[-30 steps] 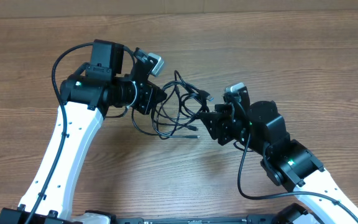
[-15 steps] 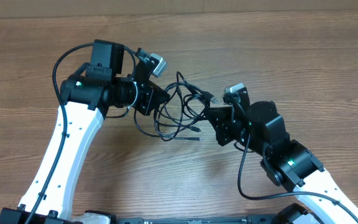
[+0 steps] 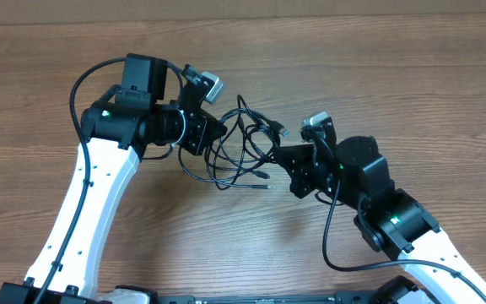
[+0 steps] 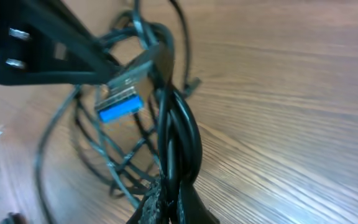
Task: Untangle cables
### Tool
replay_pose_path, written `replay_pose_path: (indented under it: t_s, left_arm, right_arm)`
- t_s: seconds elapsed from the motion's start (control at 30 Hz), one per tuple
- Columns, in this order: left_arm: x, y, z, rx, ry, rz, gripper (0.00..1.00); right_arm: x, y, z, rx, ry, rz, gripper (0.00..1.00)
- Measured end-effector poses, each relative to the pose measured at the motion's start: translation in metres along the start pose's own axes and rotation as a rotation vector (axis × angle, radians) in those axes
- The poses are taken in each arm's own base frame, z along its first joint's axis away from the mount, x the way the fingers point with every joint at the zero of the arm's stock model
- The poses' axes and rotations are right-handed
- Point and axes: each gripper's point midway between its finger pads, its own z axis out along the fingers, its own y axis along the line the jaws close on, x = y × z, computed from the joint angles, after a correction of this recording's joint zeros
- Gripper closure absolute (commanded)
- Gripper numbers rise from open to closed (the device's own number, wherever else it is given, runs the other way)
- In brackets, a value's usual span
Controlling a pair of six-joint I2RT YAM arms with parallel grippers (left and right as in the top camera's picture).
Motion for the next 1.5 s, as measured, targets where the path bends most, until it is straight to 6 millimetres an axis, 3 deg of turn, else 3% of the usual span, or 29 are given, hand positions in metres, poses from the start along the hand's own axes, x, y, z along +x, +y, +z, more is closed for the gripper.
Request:
replay_pose_path:
  t_s: [0.2, 0.63, 0.73, 0.83, 1.0, 1.27, 1.4, 1.5]
  left_arm:
    - [0.001, 0.006, 0.000, -0.036, 0.006, 0.000, 0.96]
    - [0.002, 0.010, 0.000, -0.060, 0.011, 0.000, 0.96]
    - [0.002, 0.010, 0.000, -0.060, 0.012, 0.000, 0.96]
    - [0.003, 0.009, 0.000, -0.056, 0.014, -0.001, 0.96]
    - [0.003, 0.011, 0.000, -0.064, 0.015, -0.001, 0.96]
    - [0.005, 0.023, -0.001, -0.138, 0.024, -0.081, 0.96]
    - [0.005, 0.026, 0.000, -0.171, 0.023, -0.146, 0.96]
    - [0.004, 0.025, 0.004, -0.213, 0.021, -0.181, 0.96]
  right_arm:
    - [-0.010, 0.020, -0.001, -0.106, -0.031, -0.019, 0.96]
    - [-0.011, 0.031, -0.003, -0.168, -0.031, -0.002, 0.96]
    - [-0.011, 0.028, -0.002, -0.154, -0.029, 0.002, 0.84]
    - [-0.004, 0.018, -0.001, -0.100, -0.007, 0.014, 0.60]
    - [0.002, -0.001, 0.000, 0.006, 0.006, 0.064, 0.51]
    - [-0.002, -0.013, 0.000, 0.074, -0.016, 0.079, 0.51]
    - [-0.002, -0.016, -0.001, 0.093, -0.022, 0.083, 0.60]
    - [-0.003, -0.017, -0.001, 0.098, -0.024, 0.084, 0.61]
